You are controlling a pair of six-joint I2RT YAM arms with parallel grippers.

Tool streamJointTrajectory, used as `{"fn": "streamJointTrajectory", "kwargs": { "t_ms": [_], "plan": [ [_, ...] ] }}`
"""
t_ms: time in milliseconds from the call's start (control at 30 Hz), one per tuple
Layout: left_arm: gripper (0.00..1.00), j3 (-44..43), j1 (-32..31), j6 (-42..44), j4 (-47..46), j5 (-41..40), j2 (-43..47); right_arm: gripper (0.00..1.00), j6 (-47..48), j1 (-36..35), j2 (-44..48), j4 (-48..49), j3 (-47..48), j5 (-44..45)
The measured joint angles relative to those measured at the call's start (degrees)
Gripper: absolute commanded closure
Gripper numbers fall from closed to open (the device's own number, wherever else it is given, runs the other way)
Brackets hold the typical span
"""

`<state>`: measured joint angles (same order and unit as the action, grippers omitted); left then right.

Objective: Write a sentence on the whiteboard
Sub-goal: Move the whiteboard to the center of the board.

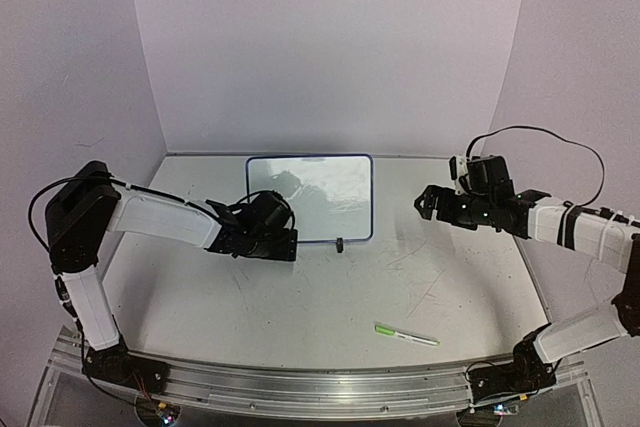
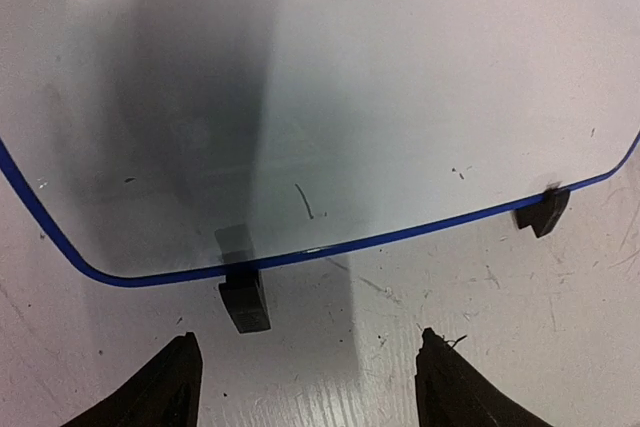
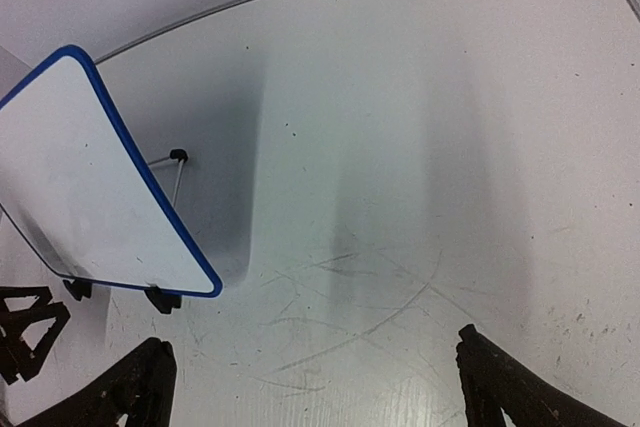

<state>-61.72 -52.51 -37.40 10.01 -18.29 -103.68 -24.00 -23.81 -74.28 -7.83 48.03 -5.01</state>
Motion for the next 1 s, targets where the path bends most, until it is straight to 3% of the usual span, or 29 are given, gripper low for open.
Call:
{"fn": "streamJointTrajectory", "kwargs": {
  "t_ms": [100, 667, 1000],
  "plan": [
    [0.34, -1.0, 0.1, 0.9, 0.5, 0.5, -2.7, 0.02, 0.2, -0.7, -1.1, -0.5, 0.7, -1.4],
    [0.84, -5.7, 2.0, 1.5, 1.7, -3.1, -11.1, 0.02, 0.6, -1.9, -1.2, -1.3, 1.2, -2.5],
    [0.95, -4.7, 0.2, -3.9, 0.9, -6.0, -11.1, 0.02, 0.6, -3.5, -1.6, -1.5, 1.2, -2.2]
  ]
}}
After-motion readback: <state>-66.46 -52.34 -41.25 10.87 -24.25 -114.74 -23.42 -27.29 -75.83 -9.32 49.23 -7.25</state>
